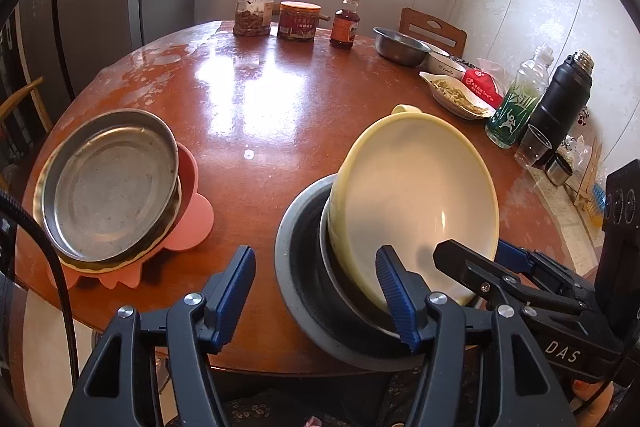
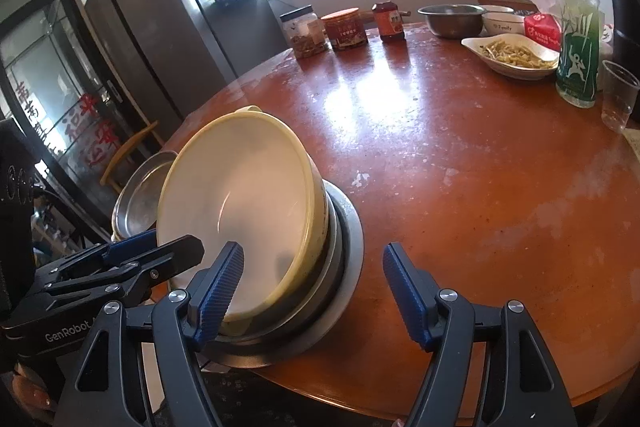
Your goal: Organize plates and bowls
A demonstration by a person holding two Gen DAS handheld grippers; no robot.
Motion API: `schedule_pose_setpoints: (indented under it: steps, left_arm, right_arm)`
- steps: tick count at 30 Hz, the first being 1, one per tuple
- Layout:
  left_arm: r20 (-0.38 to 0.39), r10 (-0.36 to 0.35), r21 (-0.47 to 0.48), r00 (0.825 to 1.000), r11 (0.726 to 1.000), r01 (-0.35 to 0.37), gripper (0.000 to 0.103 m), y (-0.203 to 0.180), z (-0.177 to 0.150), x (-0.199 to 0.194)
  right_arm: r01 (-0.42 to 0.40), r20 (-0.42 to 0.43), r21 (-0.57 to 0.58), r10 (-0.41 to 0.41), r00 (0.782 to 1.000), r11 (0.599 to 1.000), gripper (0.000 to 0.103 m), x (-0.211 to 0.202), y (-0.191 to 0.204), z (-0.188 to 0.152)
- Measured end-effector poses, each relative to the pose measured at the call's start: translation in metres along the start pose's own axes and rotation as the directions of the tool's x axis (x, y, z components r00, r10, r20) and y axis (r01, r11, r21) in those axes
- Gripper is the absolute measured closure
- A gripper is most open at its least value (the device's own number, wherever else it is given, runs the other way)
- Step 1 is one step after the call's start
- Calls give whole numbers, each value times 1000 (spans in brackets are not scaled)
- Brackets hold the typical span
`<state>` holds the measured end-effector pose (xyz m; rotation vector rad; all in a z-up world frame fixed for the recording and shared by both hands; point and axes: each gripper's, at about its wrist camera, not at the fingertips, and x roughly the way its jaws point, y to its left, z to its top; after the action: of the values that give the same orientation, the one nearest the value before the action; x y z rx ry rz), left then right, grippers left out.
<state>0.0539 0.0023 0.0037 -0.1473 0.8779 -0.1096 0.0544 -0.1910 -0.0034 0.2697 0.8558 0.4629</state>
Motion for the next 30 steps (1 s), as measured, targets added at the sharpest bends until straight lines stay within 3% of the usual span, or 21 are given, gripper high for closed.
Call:
schedule_pose_setpoints:
  steps: [9, 15, 30]
  left_arm:
    - [-41, -10, -20, 999, 1000, 9, 40, 4, 1, 19]
    - [-68, -63, -48, 996, 997, 60, 47, 5, 1, 31]
    - [-34, -57, -51, 998, 997, 55, 50, 5, 16, 25]
  right_arm:
    - [-18, -37, 37, 20, 999, 999, 30, 16, -11, -2]
    - [-88, -45, 31, 90, 995, 996, 50, 20, -8, -4]
    - [-89, -31, 42, 90, 995, 995, 54, 20, -5, 9]
